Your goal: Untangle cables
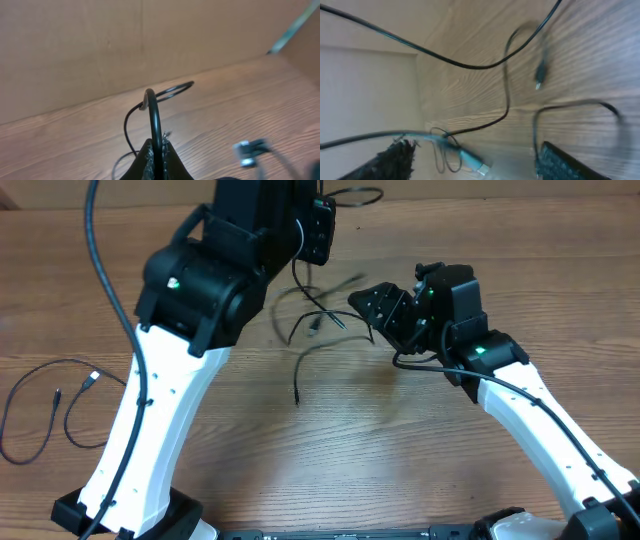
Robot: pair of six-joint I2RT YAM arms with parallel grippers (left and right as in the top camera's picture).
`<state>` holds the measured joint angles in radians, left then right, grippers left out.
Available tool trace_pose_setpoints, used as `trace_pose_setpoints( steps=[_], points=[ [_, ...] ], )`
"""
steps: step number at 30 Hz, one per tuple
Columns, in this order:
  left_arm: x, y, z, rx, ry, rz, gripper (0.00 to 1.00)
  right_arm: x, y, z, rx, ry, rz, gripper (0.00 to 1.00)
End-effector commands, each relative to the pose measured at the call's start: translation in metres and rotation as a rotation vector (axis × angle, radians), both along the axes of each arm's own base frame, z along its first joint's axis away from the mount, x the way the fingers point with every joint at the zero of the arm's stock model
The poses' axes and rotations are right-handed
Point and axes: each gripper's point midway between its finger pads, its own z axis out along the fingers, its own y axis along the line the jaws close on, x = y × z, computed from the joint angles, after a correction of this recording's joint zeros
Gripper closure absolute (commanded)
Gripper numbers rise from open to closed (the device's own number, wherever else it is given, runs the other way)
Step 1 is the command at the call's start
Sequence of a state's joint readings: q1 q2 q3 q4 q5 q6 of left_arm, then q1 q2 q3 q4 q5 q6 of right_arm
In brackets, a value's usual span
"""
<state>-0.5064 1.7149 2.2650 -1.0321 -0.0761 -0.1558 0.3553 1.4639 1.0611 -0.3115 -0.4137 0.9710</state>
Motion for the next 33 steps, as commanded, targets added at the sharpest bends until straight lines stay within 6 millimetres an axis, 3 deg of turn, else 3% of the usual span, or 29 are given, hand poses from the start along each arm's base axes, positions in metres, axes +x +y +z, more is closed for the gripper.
trace_pose_setpoints(
  steps=[1,2,3,4,7,13,18,21,26,29,33],
  points=[
    [-0.012,-0.009,0.021,-0.096,-0.008,-0.047,0.96,0.002,0.011,-0.022,0.055,0.144,-0.069,0.37],
    [-0.012,-0.008,0.021,-0.096,-0.009,-0.046,0.96,0.001,0.014,-0.027,0.054,0.163,-0.068,0.43],
    [-0.012,-0.008,0.02,-0.095,-0.007,-0.046,0.96,-0.004,0.022,-0.037,0.055,0.199,-0.04,0.62],
    [-0.012,-0.007,0.02,-0.094,-0.006,-0.043,0.96,-0.007,0.025,-0.041,0.054,0.217,-0.027,0.71],
    [-0.008,0.0,0.02,-0.076,-0.017,-0.001,0.96,-0.018,0.024,-0.055,0.009,0.261,-0.015,0.83],
    [0.006,0.035,0.022,-0.017,-0.06,0.204,0.96,-0.036,-0.018,-0.094,-0.231,0.36,-0.124,0.83],
    [0.006,0.04,0.02,-0.069,-0.032,0.253,0.96,-0.046,-0.048,-0.109,-0.378,0.405,-0.208,0.73],
    [-0.001,0.036,0.005,-0.137,0.066,0.251,0.96,-0.054,-0.061,-0.115,-0.442,0.433,-0.234,0.64],
    [-0.032,0.012,-0.027,-0.22,0.304,0.109,0.96,-0.055,-0.062,-0.116,-0.446,0.438,-0.234,0.58],
    [-0.055,0.02,-0.054,-0.31,0.52,0.24,0.95,-0.054,-0.062,-0.116,-0.446,0.435,-0.236,0.55],
    [-0.06,0.028,-0.06,-0.368,0.584,0.327,0.96,-0.054,-0.062,-0.116,-0.446,0.435,-0.236,0.55]
  ],
)
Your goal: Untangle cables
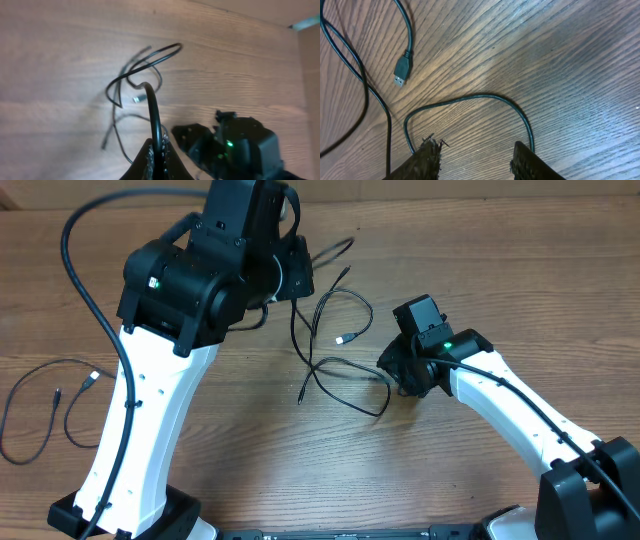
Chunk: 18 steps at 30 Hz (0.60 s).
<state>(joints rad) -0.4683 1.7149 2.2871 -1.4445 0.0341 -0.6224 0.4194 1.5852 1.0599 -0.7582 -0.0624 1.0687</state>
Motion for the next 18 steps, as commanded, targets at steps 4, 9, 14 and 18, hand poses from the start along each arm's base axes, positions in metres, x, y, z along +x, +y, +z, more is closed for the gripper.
trace_pose_setpoints(
  steps=[4,9,14,18],
  points=[
    [0.006,0.018,0.029,-0.187,-0.01,0.166,0.96,0.002,-0.003,0.002,-0.017,-0.013,-0.003,0.54],
    [0.002,0.034,0.088,-0.411,-0.1,0.102,0.96,0.002,-0.007,0.001,-0.038,-0.011,-0.01,0.51],
    [-0.012,0.046,0.132,-0.604,-0.131,0.042,0.96,0.004,-0.011,0.001,-0.063,-0.023,-0.02,0.5],
    [-0.017,0.051,0.153,-0.757,-0.095,0.043,0.96,0.005,-0.011,0.002,-0.06,-0.029,-0.02,0.5]
  ],
)
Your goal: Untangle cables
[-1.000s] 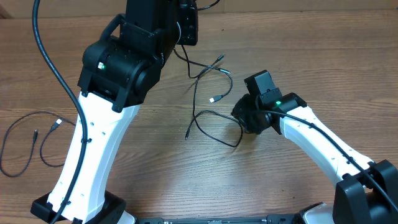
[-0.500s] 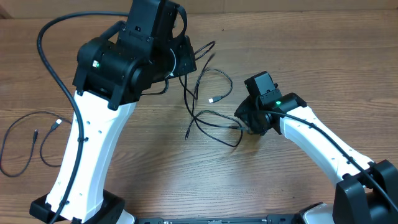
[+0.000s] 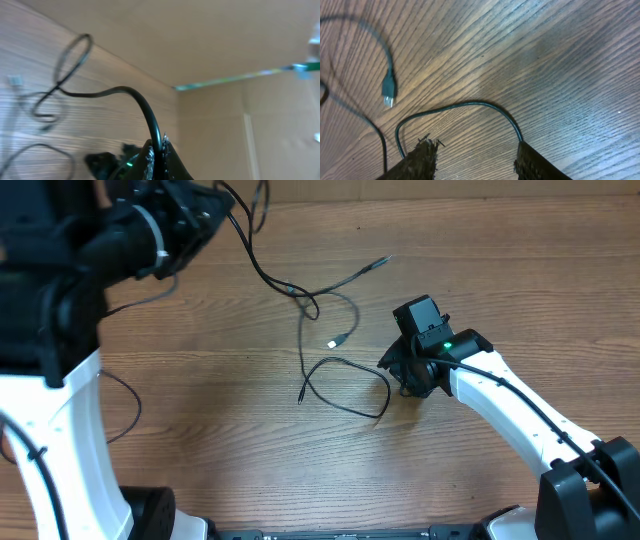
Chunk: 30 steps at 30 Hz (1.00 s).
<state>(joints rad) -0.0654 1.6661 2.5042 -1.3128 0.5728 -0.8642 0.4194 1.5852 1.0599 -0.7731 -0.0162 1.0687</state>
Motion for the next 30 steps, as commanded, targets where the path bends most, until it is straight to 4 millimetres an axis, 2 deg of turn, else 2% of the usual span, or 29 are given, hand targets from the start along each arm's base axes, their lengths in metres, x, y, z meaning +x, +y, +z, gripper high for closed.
trace_pose_setpoints(
  steps=[1,7,15,17,18,21,25,28,30],
  points=[
    [-0.022,-0.011,0.024,-0.184,0.045,-0.085,0.96,0.005,-0.002,0.003,-0.015,-0.025,-0.004,0.5],
    [-0.01,-0.016,0.033,-0.199,-0.01,-0.122,0.95,0.004,-0.002,0.003,-0.016,-0.021,-0.004,0.5],
    [0.008,-0.015,0.015,-0.44,0.286,0.031,0.96,0.004,-0.002,0.003,-0.017,-0.019,-0.003,0.5],
    [0.01,-0.024,0.007,-0.486,0.366,0.04,0.96,0.002,-0.003,0.002,-0.019,-0.014,-0.004,0.5],
    [0.011,-0.038,-0.007,-0.528,0.485,0.051,0.96,0.0,-0.004,0.001,-0.025,-0.001,-0.004,0.5],
    [0.011,-0.05,-0.021,-0.569,0.612,0.072,0.96,-0.003,-0.006,0.0,-0.03,0.009,-0.003,0.5],
    [0.011,-0.065,-0.027,-0.681,0.791,0.089,0.96,-0.003,-0.006,0.0,-0.03,0.009,-0.004,0.5],
    [0.024,-0.071,-0.017,-0.697,0.73,0.052,0.96,-0.003,-0.006,0.0,-0.03,0.01,-0.004,0.5],
    [0.034,-0.073,-0.003,-0.705,0.646,0.01,0.96,-0.003,-0.006,0.0,-0.03,0.01,-0.004,0.5]
  ],
)
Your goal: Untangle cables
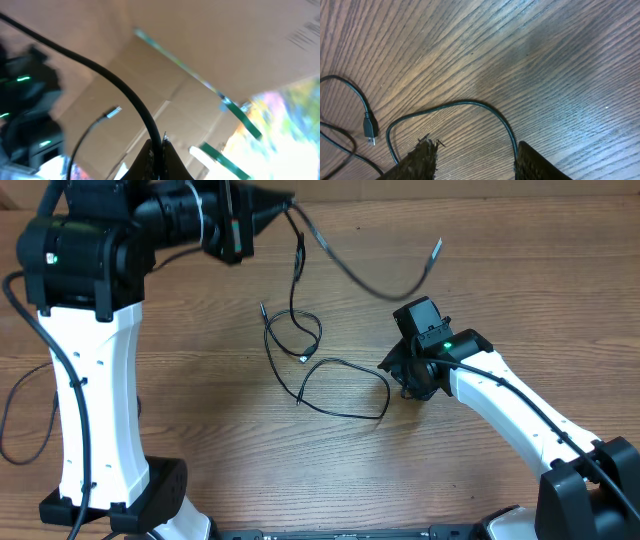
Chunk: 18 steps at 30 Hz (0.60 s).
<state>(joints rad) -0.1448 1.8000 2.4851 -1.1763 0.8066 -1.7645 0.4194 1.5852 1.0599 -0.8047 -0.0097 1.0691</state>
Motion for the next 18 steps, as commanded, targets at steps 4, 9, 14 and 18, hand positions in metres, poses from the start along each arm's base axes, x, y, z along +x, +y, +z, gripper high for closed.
trace_pose_setpoints(
  steps=[4,9,14,18],
  points=[
    [0.013,-0.018,0.078,-0.127,-0.358,-0.076,0.96,0.004,-0.002,0.003,-0.011,-0.018,-0.001,0.5],
    [-0.011,-0.028,0.164,-0.209,-0.82,-0.13,0.95,0.005,-0.001,0.004,-0.008,-0.025,-0.001,0.5],
    [-0.009,-0.034,0.14,-0.104,-0.838,-0.183,0.96,0.005,-0.001,0.003,-0.009,-0.022,-0.001,0.5],
    [0.014,-0.023,0.052,-0.021,-0.343,-0.062,0.96,0.004,-0.001,0.003,-0.009,-0.022,-0.001,0.5]
  ],
)
